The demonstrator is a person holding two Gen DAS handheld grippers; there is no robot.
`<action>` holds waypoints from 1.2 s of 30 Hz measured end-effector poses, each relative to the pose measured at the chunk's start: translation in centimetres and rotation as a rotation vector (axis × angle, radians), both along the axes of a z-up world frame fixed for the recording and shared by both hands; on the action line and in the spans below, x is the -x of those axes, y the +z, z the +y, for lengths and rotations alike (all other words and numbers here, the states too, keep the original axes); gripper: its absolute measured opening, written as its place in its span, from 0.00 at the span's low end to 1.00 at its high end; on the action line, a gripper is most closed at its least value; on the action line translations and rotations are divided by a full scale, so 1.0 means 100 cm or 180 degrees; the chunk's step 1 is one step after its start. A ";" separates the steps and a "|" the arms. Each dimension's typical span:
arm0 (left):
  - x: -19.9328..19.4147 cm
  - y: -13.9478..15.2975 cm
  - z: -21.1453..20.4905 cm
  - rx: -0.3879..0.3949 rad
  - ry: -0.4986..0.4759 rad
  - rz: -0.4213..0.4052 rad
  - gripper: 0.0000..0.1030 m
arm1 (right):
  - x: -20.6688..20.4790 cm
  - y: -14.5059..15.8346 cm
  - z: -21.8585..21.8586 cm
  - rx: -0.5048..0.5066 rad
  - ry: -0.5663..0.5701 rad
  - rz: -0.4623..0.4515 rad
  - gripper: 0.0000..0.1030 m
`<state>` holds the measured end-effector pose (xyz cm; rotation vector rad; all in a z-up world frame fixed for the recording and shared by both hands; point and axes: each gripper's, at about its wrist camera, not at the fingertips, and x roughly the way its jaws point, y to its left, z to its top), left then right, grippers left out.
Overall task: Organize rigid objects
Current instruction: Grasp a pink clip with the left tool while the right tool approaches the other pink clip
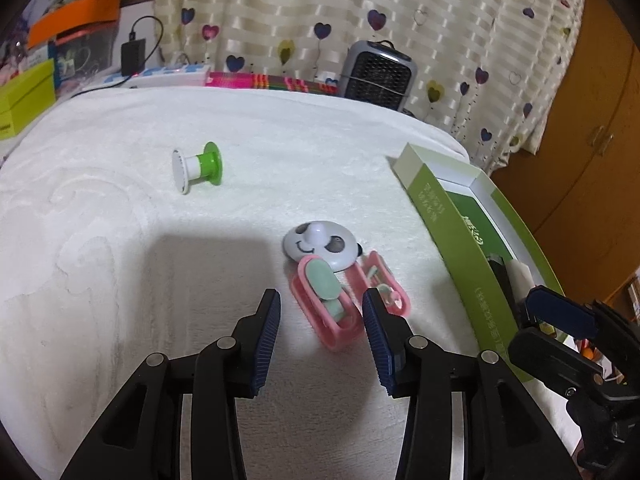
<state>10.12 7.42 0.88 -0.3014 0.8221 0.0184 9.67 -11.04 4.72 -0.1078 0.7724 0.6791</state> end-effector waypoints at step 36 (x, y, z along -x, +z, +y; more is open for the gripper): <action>0.020 0.001 0.030 0.0194 0.0397 -0.0143 0.17 | -0.025 -0.019 0.049 0.0330 -0.0026 0.0159 0.49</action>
